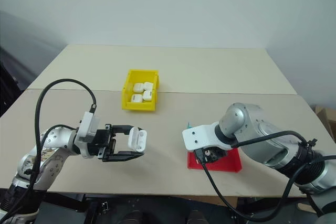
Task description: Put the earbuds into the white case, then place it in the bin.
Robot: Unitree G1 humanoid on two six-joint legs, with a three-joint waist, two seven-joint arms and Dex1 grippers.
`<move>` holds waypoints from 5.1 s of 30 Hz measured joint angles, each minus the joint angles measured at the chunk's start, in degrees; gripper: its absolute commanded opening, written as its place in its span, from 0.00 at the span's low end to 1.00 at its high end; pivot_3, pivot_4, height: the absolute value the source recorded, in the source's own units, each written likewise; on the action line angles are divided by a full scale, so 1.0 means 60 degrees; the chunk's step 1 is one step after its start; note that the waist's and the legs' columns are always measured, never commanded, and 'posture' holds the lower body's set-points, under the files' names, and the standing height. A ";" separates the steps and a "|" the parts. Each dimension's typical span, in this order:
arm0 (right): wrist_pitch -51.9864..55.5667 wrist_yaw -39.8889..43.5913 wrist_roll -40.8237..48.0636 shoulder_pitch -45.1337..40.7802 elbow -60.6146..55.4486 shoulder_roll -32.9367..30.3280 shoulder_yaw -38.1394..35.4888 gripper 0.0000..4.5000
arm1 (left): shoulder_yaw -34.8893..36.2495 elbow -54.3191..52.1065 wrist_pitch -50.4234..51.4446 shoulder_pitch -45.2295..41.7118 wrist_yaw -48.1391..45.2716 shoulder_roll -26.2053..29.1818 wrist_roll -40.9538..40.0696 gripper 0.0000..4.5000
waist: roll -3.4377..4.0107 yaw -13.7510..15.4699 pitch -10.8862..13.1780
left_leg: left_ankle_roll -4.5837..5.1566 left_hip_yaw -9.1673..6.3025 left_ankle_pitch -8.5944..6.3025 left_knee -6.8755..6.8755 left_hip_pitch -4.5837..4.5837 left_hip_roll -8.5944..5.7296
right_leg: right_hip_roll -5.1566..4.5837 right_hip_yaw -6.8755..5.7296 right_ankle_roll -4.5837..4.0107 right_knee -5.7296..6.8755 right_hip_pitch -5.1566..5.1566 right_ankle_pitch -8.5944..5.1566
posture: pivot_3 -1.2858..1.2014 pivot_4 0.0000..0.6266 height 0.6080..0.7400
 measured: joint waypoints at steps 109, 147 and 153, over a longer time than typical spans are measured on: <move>-0.0597 -0.3500 0.7029 0.2277 -0.1778 0.5852 -1.0301 0.24 | -0.0347 -0.1923 0.2762 -0.2568 0.2177 -0.1251 -0.1618 0.61 | -0.0002 0.0016 0.0003 | 0.0002 -0.0031 -0.0001 -0.0023 -0.0057 -0.0004 | 0.0006 -0.0016 0.0000 -0.0033 -0.0024 0.0000 | 0.52 0.24 1.00; -0.4634 -0.2789 0.6604 0.3382 -0.0471 0.4116 -0.7414 0.61 | -0.0401 -0.2228 0.2650 -0.2227 0.1971 -0.1210 -0.1302 0.61 | -0.0003 0.0049 0.0003 | 0.0002 -0.0030 -0.0001 -0.0024 -0.0055 -0.0004 | 0.0006 -0.0016 0.0000 -0.0040 -0.0021 0.0000 | 0.52 0.24 1.00; -0.4920 -0.2779 0.6553 0.3477 -0.0452 0.3959 -0.7372 0.61 | -0.0424 -0.2180 0.2649 -0.2236 0.1954 -0.1289 -0.1183 0.61 | -0.0003 0.0052 0.0004 | 0.0002 -0.0031 -0.0001 -0.0023 -0.0056 -0.0004 | 0.0006 -0.0017 0.0000 -0.0043 -0.0020 0.0000 | 0.52 0.24 1.00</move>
